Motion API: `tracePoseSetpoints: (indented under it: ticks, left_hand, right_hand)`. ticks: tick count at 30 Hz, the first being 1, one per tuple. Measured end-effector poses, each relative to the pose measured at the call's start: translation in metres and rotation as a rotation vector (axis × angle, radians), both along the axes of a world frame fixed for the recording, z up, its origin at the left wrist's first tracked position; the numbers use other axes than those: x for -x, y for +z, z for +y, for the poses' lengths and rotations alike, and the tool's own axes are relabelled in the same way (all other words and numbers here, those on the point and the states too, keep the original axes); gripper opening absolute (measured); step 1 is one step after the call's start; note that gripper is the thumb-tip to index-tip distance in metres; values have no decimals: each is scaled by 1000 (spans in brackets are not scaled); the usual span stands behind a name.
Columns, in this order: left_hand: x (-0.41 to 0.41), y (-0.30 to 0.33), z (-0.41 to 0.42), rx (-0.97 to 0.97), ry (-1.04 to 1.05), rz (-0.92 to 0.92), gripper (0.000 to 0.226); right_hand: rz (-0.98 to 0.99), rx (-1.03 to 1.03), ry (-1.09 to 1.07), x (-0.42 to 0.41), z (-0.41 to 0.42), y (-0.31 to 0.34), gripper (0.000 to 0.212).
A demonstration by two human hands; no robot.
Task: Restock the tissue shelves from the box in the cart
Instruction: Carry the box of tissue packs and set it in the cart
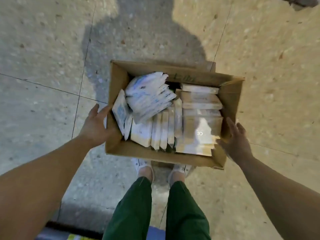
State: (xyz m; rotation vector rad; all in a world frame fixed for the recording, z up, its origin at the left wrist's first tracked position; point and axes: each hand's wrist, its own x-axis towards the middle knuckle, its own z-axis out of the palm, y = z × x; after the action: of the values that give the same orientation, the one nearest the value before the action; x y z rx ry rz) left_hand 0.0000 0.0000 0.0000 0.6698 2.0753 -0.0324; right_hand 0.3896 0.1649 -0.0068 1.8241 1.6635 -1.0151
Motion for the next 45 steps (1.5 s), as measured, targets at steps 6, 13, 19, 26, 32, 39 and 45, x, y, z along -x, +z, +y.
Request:
tracePoseSetpoints:
  ticks: [6,13,19,26,32,39,45]
  left_hand:
    - [1,-37,3,-1,20,-58,79]
    - [1,-36,10,29,-99,94,84]
    - [12,23,2,24,-64,73,78]
    - [45,150,-12,-5,-76,48,75]
    - [90,285,-33,-121,4,58,74]
    - [146,431,-81,-313,195,68,78]
    - [185,543,-166,-341,508,181,82]
  right_hand:
    - [36,-84,-22,10,8,-33,76]
    - [-69,-108,80,7,18,-20,76]
    - [-129,-76,171,24,33,46,85]
    - [-108,-77,264,68,49,173,81]
    - [26,-134,382,141,62,318,85]
    - [151,-296,602,244,72,461,77]
    - [221,-400,832,361,53,569,82]
